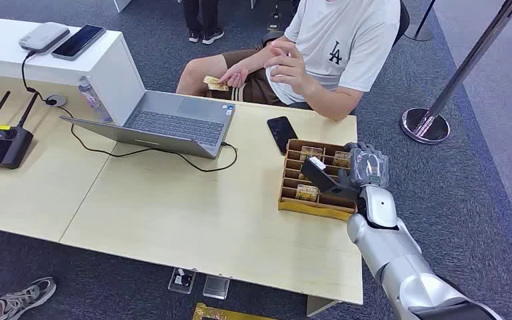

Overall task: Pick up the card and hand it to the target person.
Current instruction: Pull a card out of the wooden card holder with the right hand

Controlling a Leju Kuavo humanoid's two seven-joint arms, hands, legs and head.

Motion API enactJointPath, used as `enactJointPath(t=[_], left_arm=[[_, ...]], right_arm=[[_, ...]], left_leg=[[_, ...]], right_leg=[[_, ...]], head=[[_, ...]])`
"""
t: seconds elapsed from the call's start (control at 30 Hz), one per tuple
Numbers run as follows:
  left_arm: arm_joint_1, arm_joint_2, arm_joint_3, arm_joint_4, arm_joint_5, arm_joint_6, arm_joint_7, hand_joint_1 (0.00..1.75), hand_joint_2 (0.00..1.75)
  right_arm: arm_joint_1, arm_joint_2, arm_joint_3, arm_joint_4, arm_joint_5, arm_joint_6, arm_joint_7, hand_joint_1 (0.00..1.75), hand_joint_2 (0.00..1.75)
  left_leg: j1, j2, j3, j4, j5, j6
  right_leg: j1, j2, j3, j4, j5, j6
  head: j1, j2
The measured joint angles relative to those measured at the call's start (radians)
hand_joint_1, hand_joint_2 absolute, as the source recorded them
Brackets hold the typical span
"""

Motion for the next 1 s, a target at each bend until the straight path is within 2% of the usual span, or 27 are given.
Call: enactJointPath(t=[0.2,0.5,0.67,0.8,0.9,1.0], left_arm=[[0.0,0.0,0.0,0.0,0.0,0.0,-0.001,0.0,0.0],[0.0,0.0,0.0,0.0,0.0,0.0,-0.002,0.0,0.0],[0.0,0.0,0.0,0.0,0.0,0.0,-0.002,0.0,0.0],[0.0,0.0,0.0,0.0,0.0,0.0,-0.003,0.0,0.0],[0.0,0.0,0.0,0.0,0.0,0.006,-0.008,0.0,0.0],[0.0,0.0,0.0,0.0,0.0,0.016,-0.011,0.0,1.31]], right_arm=[[0.0,-0.005,0.0,0.002,0.0,0.002,0.006,0.56,1.75],[0.0,-0.009,0.001,0.004,0.0,0.009,0.01,0.73,1.75],[0.0,-0.008,0.002,0.005,0.004,0.011,0.005,0.96,1.75],[0.001,-0.008,0.007,0.005,0.013,0.013,0.002,1.38,1.75],[0.0,-0.008,0.009,0.005,0.016,0.012,0.0,1.54,1.75],[0.0,-0.008,0.011,0.005,0.016,0.007,-0.006,1.68,1.75]], left_leg=[[0.0,0.0,0.0,0.0,0.0,0.0],[0.0,0.0,0.0,0.0,0.0,0.0],[0.0,0.0,0.0,0.0,0.0,0.0],[0.0,0.0,0.0,0.0,0.0,0.0],[0.0,0.0,0.0,0.0,0.0,0.0],[0.0,0.0,0.0,0.0,0.0,0.0]], right_leg=[[0.0,0.0,0.0,0.0,0.0,0.0],[0.0,0.0,0.0,0.0,0.0,0.0],[0.0,0.0,0.0,0.0,0.0,0.0],[0.0,0.0,0.0,0.0,0.0,0.0],[0.0,0.0,0.0,0.0,0.0,0.0],[0.0,0.0,0.0,0.0,0.0,0.0]], head=[[0.0,0.0],[0.0,0.0],[0.0,0.0],[0.0,0.0],[0.0,0.0],[0.0,0.0]])
